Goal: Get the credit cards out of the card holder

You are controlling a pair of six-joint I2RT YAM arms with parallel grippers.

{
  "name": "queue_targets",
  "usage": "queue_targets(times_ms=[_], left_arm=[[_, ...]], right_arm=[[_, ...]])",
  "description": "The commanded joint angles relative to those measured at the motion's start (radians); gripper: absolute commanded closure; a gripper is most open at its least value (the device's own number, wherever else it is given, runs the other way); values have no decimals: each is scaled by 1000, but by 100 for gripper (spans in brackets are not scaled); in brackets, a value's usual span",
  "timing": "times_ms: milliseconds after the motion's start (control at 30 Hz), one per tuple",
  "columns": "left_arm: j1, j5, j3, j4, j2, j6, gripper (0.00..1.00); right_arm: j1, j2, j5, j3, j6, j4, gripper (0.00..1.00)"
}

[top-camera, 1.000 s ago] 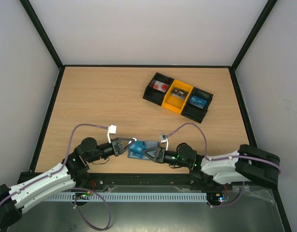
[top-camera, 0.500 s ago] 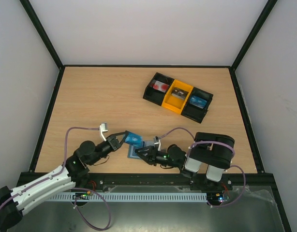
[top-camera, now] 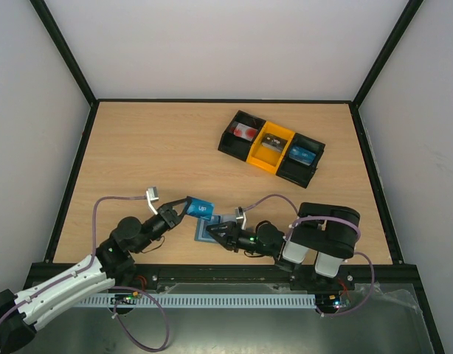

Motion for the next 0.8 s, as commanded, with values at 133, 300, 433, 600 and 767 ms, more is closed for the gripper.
queue_targets(times_ms=[133, 300, 433, 600, 767], left_arm=[[3, -36, -22, -34, -17, -23, 97], [3, -26, -33, -23, -17, -58, 97], [4, -21, -43, -20, -18, -68, 97], [3, -19, -63, -24, -31, -94, 97], [3, -27, -70, -39, -32, -112, 97]], right_arm=[[8, -57, 41, 5, -29, 300, 56], [8, -64, 46, 14, -30, 299, 56], [8, -77, 53, 24, -37, 275, 56], [8, -99, 72, 11, -41, 270, 56], [8, -124, 72, 17, -51, 221, 56]])
